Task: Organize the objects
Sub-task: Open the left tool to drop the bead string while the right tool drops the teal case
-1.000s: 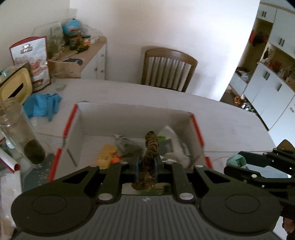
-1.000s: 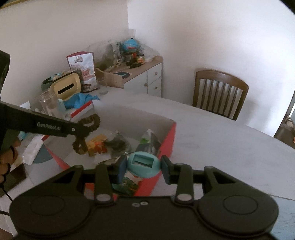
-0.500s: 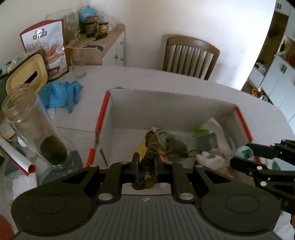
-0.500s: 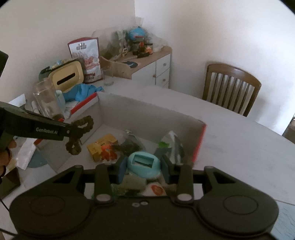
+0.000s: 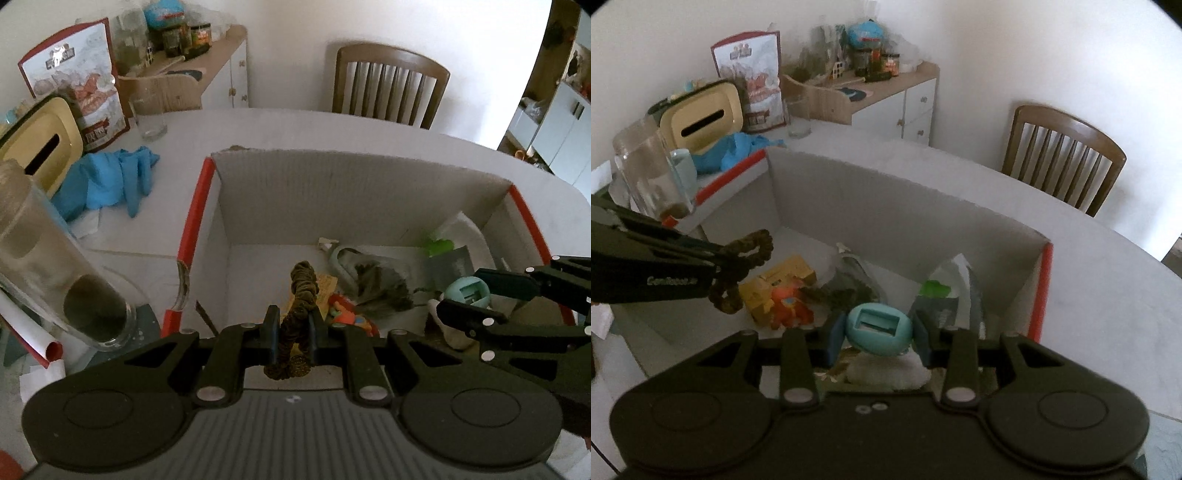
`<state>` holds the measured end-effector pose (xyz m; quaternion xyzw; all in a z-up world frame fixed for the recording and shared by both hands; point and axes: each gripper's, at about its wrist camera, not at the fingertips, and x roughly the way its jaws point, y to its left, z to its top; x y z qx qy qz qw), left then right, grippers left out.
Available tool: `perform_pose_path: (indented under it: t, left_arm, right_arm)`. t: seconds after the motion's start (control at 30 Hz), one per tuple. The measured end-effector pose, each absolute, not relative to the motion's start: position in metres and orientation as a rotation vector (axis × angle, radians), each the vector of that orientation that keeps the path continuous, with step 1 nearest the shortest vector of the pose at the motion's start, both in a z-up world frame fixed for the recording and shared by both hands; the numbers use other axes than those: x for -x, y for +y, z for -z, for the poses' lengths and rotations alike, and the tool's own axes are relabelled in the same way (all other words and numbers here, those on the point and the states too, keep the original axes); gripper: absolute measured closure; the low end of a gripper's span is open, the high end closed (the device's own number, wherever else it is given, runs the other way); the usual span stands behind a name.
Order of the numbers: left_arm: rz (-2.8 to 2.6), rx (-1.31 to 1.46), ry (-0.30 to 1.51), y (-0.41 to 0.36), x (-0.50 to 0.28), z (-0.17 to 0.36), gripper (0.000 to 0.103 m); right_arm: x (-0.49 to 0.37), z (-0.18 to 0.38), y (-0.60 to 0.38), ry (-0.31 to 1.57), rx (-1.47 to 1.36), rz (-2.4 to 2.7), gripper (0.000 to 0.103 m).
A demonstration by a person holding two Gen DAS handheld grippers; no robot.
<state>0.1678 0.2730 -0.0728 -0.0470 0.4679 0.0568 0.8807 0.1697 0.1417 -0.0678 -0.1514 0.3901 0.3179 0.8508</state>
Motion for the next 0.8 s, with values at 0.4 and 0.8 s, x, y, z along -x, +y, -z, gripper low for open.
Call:
perform_pose_path:
  t: [0.4, 0.8]
  left_arm:
    - [-0.122, 0.12, 1.04, 0.274, -0.177, 0.089, 0.087]
    - [-0.122, 0.145, 1.048, 0.274, -0.171, 0.088, 0.066]
  right_arm:
    - [-0.176, 0.075, 0.146, 0.874, 0.328, -0.681, 0.064]
    - [-0.171, 0.071, 0.14, 0.904, 0.312, -0.696, 0.057]
